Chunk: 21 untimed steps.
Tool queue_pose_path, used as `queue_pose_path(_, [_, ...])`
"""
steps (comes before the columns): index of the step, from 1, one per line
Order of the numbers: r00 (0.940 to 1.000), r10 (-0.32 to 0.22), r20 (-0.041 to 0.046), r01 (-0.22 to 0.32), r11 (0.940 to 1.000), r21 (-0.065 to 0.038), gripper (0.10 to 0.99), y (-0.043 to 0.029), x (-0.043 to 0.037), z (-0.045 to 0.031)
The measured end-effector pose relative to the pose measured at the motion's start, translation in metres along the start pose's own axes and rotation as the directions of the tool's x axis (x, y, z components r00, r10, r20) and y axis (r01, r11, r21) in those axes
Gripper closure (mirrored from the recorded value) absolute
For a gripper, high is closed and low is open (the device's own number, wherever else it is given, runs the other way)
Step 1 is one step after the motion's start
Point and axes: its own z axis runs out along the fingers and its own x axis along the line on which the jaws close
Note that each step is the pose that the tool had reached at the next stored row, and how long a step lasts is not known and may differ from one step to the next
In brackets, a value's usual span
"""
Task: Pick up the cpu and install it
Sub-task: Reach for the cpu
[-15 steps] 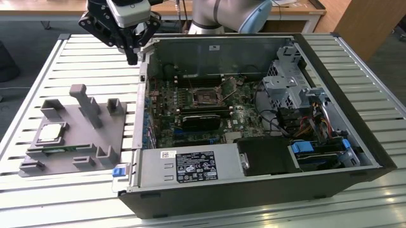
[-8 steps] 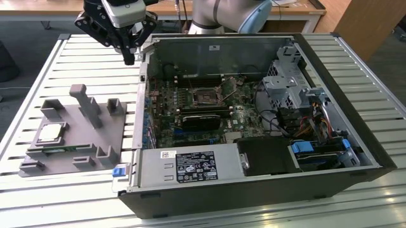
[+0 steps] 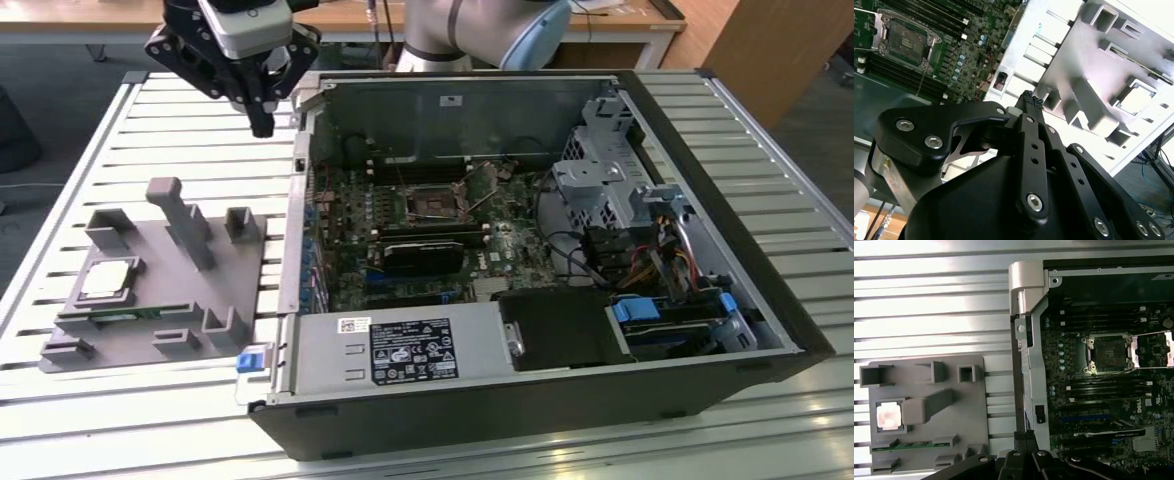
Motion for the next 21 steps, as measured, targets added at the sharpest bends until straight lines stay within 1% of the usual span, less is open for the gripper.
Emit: queue_pose_path(21, [1.0, 0.0, 0.0, 0.0, 1.0, 0.0, 0.98, -0.0015, 0.0199, -0.0002])
